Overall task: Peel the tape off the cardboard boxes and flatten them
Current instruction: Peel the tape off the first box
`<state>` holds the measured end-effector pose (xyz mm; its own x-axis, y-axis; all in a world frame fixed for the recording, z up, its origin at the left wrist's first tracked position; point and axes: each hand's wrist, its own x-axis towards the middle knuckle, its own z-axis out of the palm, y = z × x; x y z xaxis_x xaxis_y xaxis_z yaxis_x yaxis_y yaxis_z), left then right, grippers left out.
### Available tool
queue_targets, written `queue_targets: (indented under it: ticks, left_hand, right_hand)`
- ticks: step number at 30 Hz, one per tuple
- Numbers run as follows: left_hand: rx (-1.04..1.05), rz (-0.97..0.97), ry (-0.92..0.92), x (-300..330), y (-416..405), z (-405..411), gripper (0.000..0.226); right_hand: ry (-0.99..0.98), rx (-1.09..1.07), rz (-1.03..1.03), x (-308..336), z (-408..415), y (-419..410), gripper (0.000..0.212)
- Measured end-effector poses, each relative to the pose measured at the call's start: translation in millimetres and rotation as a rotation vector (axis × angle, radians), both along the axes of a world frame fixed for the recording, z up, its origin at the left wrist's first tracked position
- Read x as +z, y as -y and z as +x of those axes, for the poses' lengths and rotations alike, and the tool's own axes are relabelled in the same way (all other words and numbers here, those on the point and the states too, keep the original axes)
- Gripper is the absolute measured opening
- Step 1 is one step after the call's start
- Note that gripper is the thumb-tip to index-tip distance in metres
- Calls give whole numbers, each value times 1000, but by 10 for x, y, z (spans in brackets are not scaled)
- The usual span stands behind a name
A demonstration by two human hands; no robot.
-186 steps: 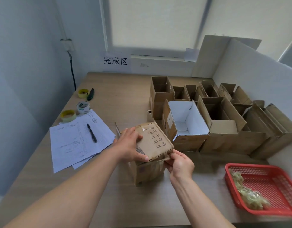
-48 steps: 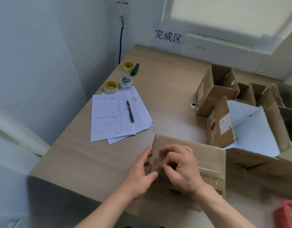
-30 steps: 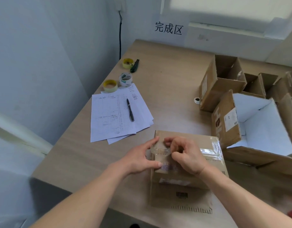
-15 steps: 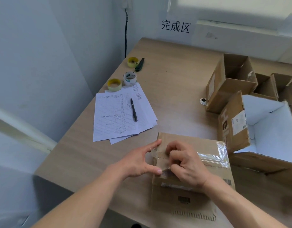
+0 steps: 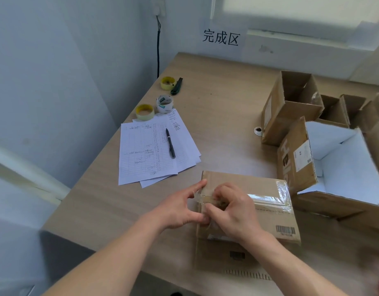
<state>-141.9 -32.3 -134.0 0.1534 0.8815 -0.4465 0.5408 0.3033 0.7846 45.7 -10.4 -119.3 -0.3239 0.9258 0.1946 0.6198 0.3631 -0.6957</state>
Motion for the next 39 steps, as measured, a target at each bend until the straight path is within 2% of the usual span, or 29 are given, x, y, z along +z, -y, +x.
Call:
queue_targets:
  ticks: [3,5,7,11,15,18,23,26,28,30,33,37,39]
  left_hand:
    - [20,3,16,-18,11,29,101]
    - [22,16,11,-33,25,33,100]
    - [28,13,15,-27,29,32,99]
    - [40,6,32,4,26,21,101]
    - [29,13,50,-1,36,27,101]
    - [11,11,52,3,27,30,99]
    - [6,13,46,5,43,30,98]
    - [5,24,3,19,49,36,100]
    - [-6,22,-27,31,41,29,101]
    - [-24,20,-43,44,36,16,101]
    - [-37,12,-52,63,28,13,101]
    - [-46,7,-77,82,23,17,98]
    - [-53,15,-82,92,16,16,97]
  right_hand:
    - [127,-92,-35,-4,-187,28,42]
    - [236,-127,-50,-23,-268,12,45]
    - [266,-140,-34,-48,-295,-6,35]
    - [187,-133,-1,-63,-246,-29,12]
    - [154,-55,-30,-15,-161,-121,13]
    - [125,-139,-88,-22,-131,-206,16]
    - [-12,-301,-126,-35,-136,-200,15]
    - [-385,-373,-245,65,-24,-156,15]
    - [-489,-347,-283,99,98,-84,14]
    - [-414,-279,-237,86,244,2,14]
    - [-246,-101,-103,20,452,121,37]
    - [163,218,129,25,504,203,25]
    - [303,314,184,32,507,221,27]
